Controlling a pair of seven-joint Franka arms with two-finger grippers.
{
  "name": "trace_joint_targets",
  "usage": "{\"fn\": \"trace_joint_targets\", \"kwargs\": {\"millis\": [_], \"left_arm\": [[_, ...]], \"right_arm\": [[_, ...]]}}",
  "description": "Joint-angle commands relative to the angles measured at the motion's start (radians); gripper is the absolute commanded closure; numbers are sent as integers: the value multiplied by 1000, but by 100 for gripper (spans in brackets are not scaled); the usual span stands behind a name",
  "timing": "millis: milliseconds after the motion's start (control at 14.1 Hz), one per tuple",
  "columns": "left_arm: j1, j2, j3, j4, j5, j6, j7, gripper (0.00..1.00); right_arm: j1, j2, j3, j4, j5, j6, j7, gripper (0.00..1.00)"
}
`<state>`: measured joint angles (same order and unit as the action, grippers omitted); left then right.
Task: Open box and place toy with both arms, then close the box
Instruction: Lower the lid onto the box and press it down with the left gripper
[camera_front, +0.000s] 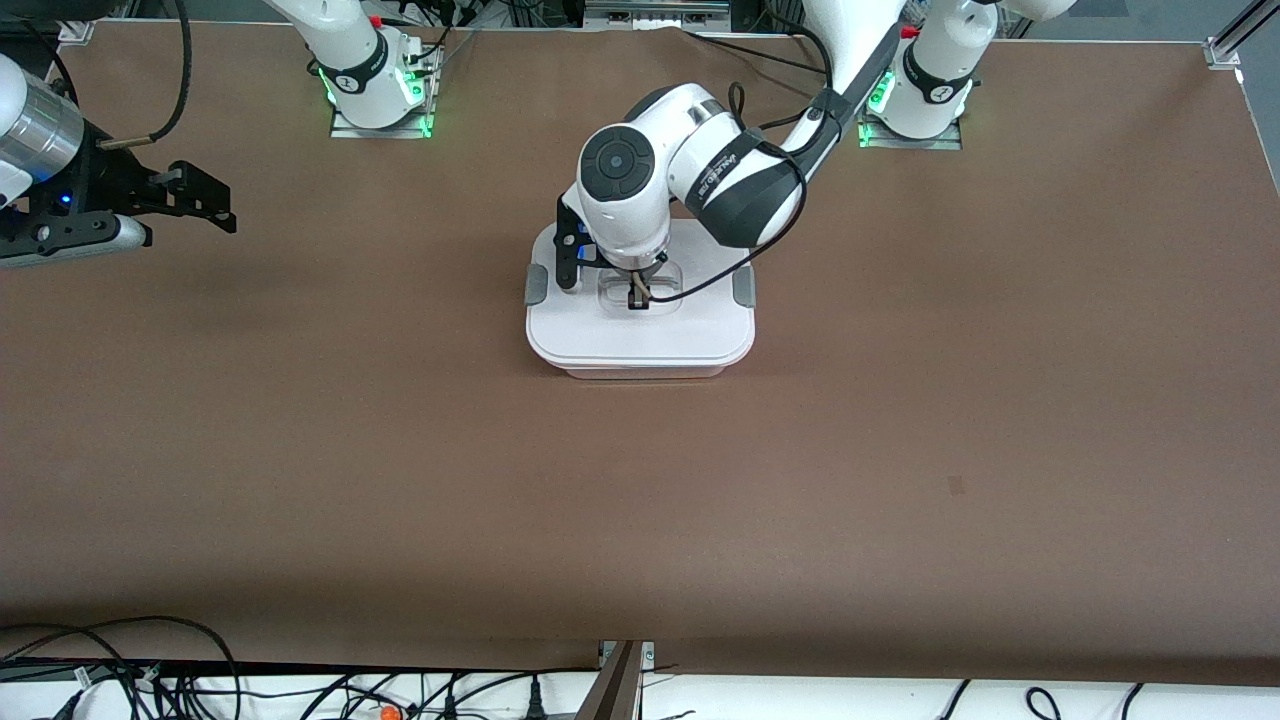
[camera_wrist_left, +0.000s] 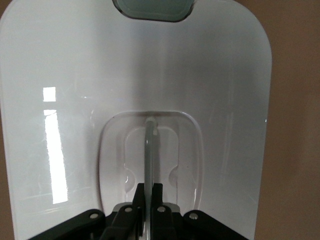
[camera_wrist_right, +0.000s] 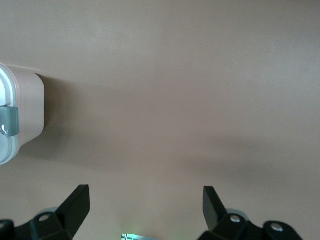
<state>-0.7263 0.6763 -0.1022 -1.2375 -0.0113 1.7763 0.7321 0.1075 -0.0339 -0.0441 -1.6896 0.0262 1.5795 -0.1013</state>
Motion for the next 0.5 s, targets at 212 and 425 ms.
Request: {"fn": "trace_joint_targets", "kwargs": {"millis": [212,425], "left_arm": [[-10,8,15,1,51,8,-32,100],[-12,5,15,-14,54,6,-49,100]], "right_arm": [[-3,8,12,56,-89,-20,5,0],[-14,9,1,96,-85,-38,17,0]]}}
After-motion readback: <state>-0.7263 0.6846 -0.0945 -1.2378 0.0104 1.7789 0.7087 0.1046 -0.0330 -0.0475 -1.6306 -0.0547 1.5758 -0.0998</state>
